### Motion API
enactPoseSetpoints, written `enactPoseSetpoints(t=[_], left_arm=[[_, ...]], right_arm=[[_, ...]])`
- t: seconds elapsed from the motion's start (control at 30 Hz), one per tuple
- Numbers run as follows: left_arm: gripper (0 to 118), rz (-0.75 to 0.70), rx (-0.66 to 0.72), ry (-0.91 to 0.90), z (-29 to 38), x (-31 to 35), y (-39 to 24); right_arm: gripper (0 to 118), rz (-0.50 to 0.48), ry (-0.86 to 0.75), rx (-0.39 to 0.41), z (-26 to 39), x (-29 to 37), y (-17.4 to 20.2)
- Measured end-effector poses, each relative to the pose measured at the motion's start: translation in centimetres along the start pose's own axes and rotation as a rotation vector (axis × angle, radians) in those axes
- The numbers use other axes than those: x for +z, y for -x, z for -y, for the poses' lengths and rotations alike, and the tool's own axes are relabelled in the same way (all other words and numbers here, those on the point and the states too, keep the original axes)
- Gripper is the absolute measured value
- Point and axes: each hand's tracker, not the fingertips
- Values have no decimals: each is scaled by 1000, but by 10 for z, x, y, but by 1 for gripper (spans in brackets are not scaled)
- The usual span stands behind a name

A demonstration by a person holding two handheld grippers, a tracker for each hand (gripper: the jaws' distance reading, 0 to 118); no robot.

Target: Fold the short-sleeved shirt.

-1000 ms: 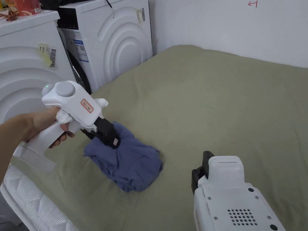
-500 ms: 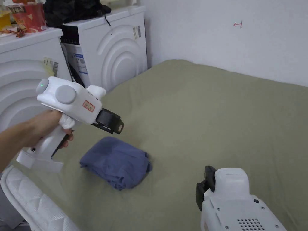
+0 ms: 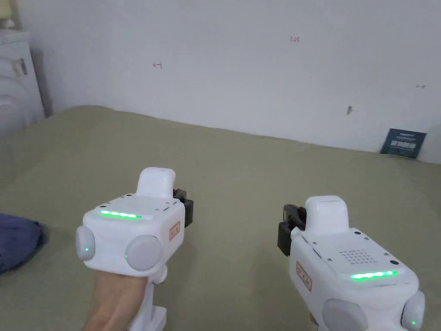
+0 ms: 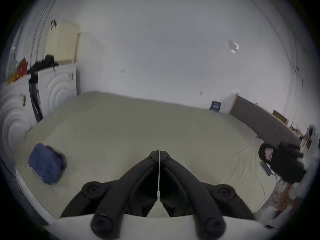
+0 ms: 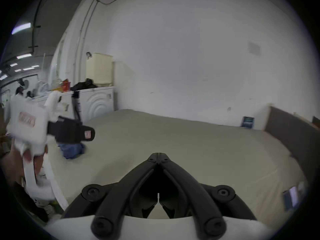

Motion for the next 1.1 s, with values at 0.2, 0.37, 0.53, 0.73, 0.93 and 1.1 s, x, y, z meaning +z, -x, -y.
enactPoseSetpoints(t=[0.2,0.37,0.53,0.73,0.93,1.1], left_arm=[[1,37,-70,-27,-1,17,-75],[1,24,-104,-52,-10,26,-84],[1,-20,-141,-74,-15,31,-80],[1,-50,-159,-92,-18,31,-75],[3,-62,-149,-94,-18,31,-75],[21,-83,-136,-99,-18,32,-71]], right_arm=[[0,164,-31,-52,4,38,-62],[0,211,-49,-115,11,50,-79],[0,217,-62,-132,13,47,-78],[0,199,-71,-123,9,38,-68],[0,190,-74,-121,6,34,-60],[2,193,-89,-107,3,34,-59]])
